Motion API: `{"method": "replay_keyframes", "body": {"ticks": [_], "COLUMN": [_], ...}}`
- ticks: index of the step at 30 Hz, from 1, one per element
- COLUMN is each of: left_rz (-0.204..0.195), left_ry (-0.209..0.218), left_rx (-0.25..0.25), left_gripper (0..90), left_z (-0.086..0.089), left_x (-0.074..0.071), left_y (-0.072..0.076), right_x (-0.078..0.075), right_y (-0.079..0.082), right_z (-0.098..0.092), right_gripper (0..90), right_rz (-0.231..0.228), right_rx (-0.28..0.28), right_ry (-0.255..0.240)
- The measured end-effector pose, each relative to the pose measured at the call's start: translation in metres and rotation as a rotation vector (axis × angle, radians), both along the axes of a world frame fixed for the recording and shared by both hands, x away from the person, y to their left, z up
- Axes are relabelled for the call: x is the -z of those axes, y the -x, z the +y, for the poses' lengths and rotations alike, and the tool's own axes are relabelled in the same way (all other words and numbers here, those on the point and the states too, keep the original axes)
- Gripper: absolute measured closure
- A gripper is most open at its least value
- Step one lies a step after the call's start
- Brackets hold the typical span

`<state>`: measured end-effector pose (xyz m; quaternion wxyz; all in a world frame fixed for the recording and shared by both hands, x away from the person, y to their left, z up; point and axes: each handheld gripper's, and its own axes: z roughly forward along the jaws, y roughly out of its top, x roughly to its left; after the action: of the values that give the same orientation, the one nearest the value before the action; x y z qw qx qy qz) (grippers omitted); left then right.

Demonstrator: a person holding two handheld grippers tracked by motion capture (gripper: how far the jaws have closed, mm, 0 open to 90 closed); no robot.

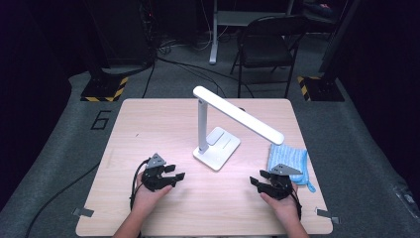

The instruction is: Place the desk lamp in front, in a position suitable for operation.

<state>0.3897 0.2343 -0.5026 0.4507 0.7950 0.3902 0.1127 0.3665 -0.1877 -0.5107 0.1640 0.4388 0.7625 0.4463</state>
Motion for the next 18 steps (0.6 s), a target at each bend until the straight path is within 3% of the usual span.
{"method": "replay_keyframes", "body": {"ticks": [4,6,11,15,18], "left_rz": [0.020,0.011,0.014,0.011,0.030], "left_ry": [0.001,-0.008,0.017,0.009,0.032], "left_rx": [0.009,0.013,0.003,0.013,0.013], "left_gripper": [42.5,43.1,44.4,44.3,43.1], "left_z": [0.000,0.000,-0.002,-0.004,-0.006], "left_x": [-0.001,-0.001,-0.005,-0.008,-0.011], "left_y": [0.002,0.003,0.000,-0.003,-0.006], "right_x": [-0.003,-0.004,-0.006,-0.007,-0.006], "right_y": [-0.001,-0.001,0.000,0.001,0.002], "right_z": [-0.002,-0.002,0.000,0.000,0.000], "right_gripper": [45.5,45.5,45.4,45.4,45.4], "right_rz": [-0.013,-0.015,-0.019,-0.015,-0.019], "right_rx": [0.001,0.002,-0.012,-0.017,-0.014], "right_ry": [-0.009,-0.013,-0.016,-0.015,-0.024]}}
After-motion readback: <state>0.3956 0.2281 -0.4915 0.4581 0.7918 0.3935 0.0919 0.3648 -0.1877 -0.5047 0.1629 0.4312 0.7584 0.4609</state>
